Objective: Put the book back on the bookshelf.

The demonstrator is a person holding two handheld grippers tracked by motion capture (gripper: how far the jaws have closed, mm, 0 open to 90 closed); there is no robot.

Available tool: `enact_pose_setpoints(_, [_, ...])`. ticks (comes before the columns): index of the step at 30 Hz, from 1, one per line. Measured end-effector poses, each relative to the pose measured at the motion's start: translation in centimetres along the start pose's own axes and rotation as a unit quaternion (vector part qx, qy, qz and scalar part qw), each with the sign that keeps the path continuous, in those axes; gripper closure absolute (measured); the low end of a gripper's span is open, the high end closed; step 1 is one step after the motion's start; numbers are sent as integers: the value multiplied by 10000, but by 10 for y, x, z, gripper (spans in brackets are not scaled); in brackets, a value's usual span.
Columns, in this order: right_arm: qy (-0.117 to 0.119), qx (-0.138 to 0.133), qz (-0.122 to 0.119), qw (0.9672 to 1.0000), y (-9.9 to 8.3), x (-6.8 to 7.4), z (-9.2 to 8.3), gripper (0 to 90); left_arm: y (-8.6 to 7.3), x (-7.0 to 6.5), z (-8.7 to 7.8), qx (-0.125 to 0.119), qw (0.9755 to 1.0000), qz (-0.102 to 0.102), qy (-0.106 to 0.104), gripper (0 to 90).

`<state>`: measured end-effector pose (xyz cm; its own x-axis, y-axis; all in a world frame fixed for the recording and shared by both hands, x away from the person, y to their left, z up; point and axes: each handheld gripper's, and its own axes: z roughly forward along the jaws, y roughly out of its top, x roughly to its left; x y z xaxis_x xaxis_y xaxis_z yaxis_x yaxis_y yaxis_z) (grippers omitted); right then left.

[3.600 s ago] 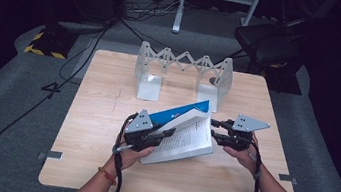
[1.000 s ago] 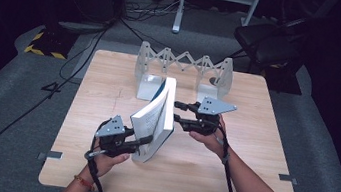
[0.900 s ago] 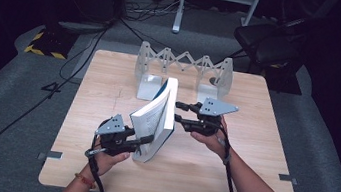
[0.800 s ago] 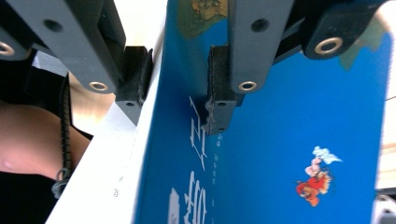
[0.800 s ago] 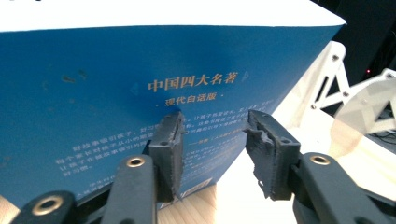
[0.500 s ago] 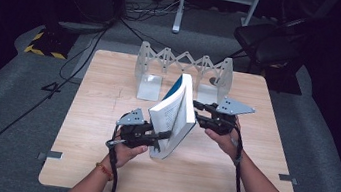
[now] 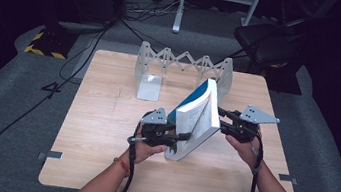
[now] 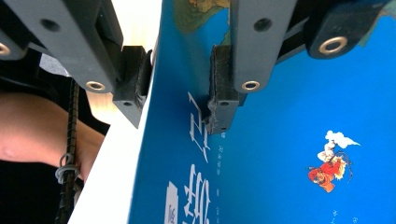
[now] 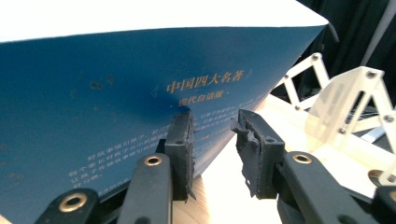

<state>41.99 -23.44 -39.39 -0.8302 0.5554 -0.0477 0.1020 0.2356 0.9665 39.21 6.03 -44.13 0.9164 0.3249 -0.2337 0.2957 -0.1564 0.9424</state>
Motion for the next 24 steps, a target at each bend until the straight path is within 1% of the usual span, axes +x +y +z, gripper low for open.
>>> enact_pose_setpoints(1, [-2, -15, 18, 10000, 0, 0, -2, 675, 1, 0, 1, 7, 10000, 21, 0, 651])
enact_pose_setpoints(2, [-62, -9, 0, 10000, 0, 0, -3, 688, 1, 0, 1, -20, 10000, 16, -16, 650])
enact_pose_setpoints(3, [-92, -13, -70, 9999, 1, 2, -4, 694, 1, 0, 1, -31, 10000, 15, -13, 648])
enact_pose_setpoints(5, [-16, -49, -81, 10000, 2, 4, -6, 684, 2, 0, -1, -64, 10000, 20, 36, 645])
enact_pose_setpoints(7, [37, -86, -136, 9999, 3, 6, -7, 661, 3, -2, -6, -44, 9999, 77, 107, 639])
enact_pose_setpoints(8, [109, -109, -154, 9998, 4, 9, -8, 642, 4, -3, -9, 5, 9998, 112, 181, 637])
enact_pose_setpoints(9, [156, -105, -199, 9996, 5, 12, -8, 627, 4, -4, -11, -6, 9996, 137, 227, 634])
enact_pose_setpoints(10, [219, -121, -240, 9994, 6, 15, -8, 616, 4, -6, -15, 56, 9993, 217, 293, 632])
enact_pose_setpoints(11, [294, -109, -349, 9989, 8, 22, -8, 598, 5, -7, -17, 112, 9989, 269, 357, 628])
enact_pose_setpoints(12, [320, -76, -440, 9985, 10, 25, -7, 588, 5, -9, -18, 151, 9986, 307, 400, 624])
enact_pose_setpoints(13, [326, -49, -485, 9983, 11, 28, -7, 583, 6, -10, -19, 211, 9980, 384, 465, 619])
enact_pose_setpoints(14, [367, -46, -497, 9981, 11, 30, -6, 582, 7, -12, -21, 270, 9975, 417, 504, 608])
enact_pose_setpoints(15, [416, -34, -508, 9978, 11, 32, -5, 578, 7, -14, -22, 337, 9965, 493, 583, 599])
enact_pose_setpoints(17, [425, 52, -547, 9976, 11, 35, -3, 566, 6, -16, -26, 390, 9957, 522, 659, 581])
enact_pose_setpoints(18, [467, 61, -560, 9973, 10, 36, -2, 565, 6, -18, -28, 386, 9958, 483, 678, 565])
enact_pose_setpoints(19, [496, 72, -560, 9972, 10, 37, -1, 563, 6, -19, -31, 411, 9953, 504, 718, 560])
enact_pose_setpoints(21, [509, 125, -634, 9966, 10, 41, 1, 561, 6, -20, -33, 428, 9951, 529, 723, 544])
enact_pose_setpoints(23, [548, 139, -689, 9960, 11, 44, 3, 556, 6, -24, -39, 540, 9951, 558, 613, 518])
enact_pose_setpoints(24, [548, 145, -717, 9958, 11, 45, 4, 556, 5, -27, -39, 612, 9944, 589, 622, 497])
